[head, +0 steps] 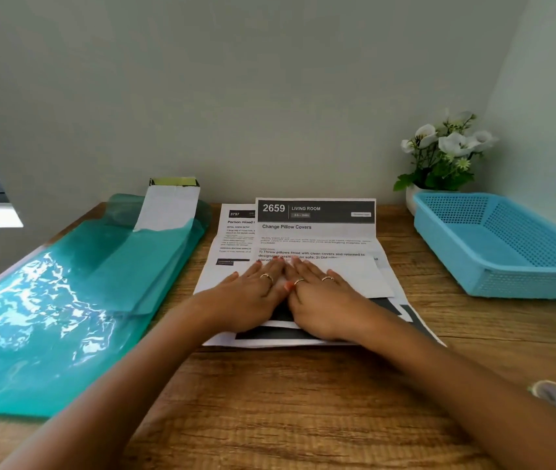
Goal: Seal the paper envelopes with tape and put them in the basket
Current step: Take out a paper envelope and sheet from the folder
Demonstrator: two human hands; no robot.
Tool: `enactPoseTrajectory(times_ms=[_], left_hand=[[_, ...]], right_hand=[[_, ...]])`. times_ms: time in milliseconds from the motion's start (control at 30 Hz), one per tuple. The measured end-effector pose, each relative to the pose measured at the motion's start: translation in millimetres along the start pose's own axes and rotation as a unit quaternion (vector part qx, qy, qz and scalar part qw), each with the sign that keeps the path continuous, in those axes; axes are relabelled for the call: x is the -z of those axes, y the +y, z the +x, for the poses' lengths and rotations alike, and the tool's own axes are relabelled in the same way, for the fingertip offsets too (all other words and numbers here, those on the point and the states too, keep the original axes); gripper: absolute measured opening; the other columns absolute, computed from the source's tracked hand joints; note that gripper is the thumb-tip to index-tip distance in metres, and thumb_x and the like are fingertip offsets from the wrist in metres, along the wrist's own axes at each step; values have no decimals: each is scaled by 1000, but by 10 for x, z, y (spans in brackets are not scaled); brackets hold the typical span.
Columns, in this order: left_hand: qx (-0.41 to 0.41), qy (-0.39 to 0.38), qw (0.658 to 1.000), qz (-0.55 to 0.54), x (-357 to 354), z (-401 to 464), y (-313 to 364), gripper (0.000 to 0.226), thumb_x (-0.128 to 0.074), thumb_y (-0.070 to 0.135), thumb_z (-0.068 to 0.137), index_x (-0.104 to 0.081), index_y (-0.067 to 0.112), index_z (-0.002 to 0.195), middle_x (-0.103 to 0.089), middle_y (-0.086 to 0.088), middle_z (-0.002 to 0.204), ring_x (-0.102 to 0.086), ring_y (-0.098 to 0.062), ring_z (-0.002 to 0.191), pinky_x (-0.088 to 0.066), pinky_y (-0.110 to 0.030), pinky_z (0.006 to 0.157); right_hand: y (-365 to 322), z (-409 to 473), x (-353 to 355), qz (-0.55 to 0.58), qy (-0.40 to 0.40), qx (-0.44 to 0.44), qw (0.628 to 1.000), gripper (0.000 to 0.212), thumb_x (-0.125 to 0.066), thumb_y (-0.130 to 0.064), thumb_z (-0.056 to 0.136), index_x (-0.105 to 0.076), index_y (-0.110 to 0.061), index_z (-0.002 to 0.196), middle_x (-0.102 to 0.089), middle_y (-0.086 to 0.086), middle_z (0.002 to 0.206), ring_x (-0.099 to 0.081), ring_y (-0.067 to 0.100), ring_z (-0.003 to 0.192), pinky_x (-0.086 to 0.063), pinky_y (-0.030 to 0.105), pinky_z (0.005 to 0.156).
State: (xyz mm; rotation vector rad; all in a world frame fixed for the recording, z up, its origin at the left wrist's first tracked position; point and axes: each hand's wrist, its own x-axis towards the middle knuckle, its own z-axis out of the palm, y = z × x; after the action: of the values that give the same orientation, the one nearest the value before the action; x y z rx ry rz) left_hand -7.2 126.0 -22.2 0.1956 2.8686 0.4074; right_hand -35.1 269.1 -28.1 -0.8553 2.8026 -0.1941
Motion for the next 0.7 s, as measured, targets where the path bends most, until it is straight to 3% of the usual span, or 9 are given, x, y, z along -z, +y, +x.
enactPoseTrajectory(times_ms=[167,333,467,567,700], left_hand=[[17,-54,997,45,106,-34,-82,59,-20,43,100,12,30,148,19,7,155,15,-16,143,3,-39,115],[38,-37,998,40,202,-68,-76,69,-32,51,96,5,29,149,11,6,157,6,-17,145,-3,-42,115],[44,24,999,19,229,-56,-140,81,-48,59,85,-5,33,149,-4,3,158,-7,-21,145,-9,-47,117],[28,77,996,24,236,-49,-148,88,-59,60,78,-11,35,148,-10,4,157,-7,-24,143,-6,-53,116],[-5,186,978,93,257,-78,-111,100,-65,66,68,-12,35,147,-17,2,148,-9,-23,138,3,-57,114]], right_hand=[[280,-47,303,-21,-85,-94,992,63,-24,-39,102,7,-12,150,14,4,158,8,17,146,-2,37,119],[366,-181,670,-161,-149,-93,971,76,-35,-55,95,0,-19,152,-4,0,160,-17,24,144,-19,34,113],[351,-63,768,-127,-134,-83,979,89,-58,-53,85,-5,-28,151,-12,3,159,-22,28,142,-24,37,112],[376,28,808,-118,-114,-64,984,97,-69,-50,77,-10,-28,150,-14,4,158,-22,29,142,-24,40,112],[372,-3,778,-148,-13,-40,988,104,-77,-53,66,-19,-26,148,-25,3,149,-22,28,138,-25,42,111]])
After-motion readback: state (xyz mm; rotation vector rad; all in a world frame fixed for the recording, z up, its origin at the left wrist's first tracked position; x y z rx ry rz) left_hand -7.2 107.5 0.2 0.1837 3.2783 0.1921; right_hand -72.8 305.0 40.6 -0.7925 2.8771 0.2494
